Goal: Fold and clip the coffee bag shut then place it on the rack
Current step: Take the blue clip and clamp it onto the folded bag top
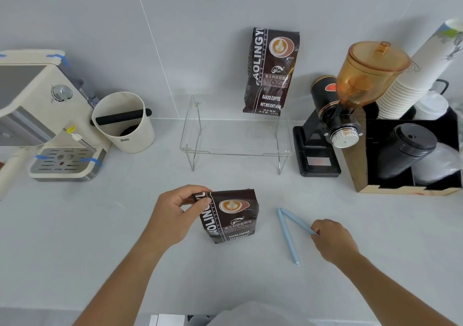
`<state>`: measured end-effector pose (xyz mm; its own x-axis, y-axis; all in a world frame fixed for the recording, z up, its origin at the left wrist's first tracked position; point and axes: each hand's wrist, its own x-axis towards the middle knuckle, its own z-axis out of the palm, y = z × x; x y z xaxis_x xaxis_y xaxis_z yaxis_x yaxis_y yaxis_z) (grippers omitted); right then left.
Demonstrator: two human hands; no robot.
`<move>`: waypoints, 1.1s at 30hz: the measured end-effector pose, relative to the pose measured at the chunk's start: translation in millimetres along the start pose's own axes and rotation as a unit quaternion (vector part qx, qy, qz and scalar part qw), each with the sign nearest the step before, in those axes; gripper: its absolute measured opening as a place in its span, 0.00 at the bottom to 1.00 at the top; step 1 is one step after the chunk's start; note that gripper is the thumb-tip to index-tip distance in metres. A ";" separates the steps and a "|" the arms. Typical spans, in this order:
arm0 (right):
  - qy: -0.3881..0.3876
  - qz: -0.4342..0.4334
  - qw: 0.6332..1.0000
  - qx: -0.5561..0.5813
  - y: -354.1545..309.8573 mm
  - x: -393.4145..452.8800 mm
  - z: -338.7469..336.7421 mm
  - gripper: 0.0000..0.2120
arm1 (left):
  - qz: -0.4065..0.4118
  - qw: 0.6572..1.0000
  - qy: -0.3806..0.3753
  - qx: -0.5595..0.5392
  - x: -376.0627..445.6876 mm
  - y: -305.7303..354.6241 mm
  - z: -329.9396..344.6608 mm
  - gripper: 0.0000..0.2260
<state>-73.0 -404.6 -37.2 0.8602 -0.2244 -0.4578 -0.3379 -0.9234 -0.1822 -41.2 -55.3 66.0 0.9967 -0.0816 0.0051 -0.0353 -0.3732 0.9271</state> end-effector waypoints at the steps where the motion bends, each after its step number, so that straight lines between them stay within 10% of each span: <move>1: 0.002 -0.001 1.000 0.002 0.0 -0.1 -0.2 0.07 | -0.002 1.000 0.001 -0.002 0.2 0.0 0.3 0.19; 10: 0.063 -0.074 0.993 0.068 -12.8 -3.7 -21.5 0.10 | -0.048 0.994 0.026 -0.099 -0.3 -4.8 3.0 0.06; 33: 0.181 -0.362 0.898 0.172 -108.4 -44.4 -140.2 0.07 | -0.054 0.987 -0.019 -0.153 3.2 -4.9 -0.9 0.12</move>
<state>-21.1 -338.2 125.0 0.9488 0.2520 0.1904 0.3156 -0.7312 -0.6048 -37.8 -52.8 61.8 0.9897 -0.0927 -0.1090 0.1012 -0.0852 0.9912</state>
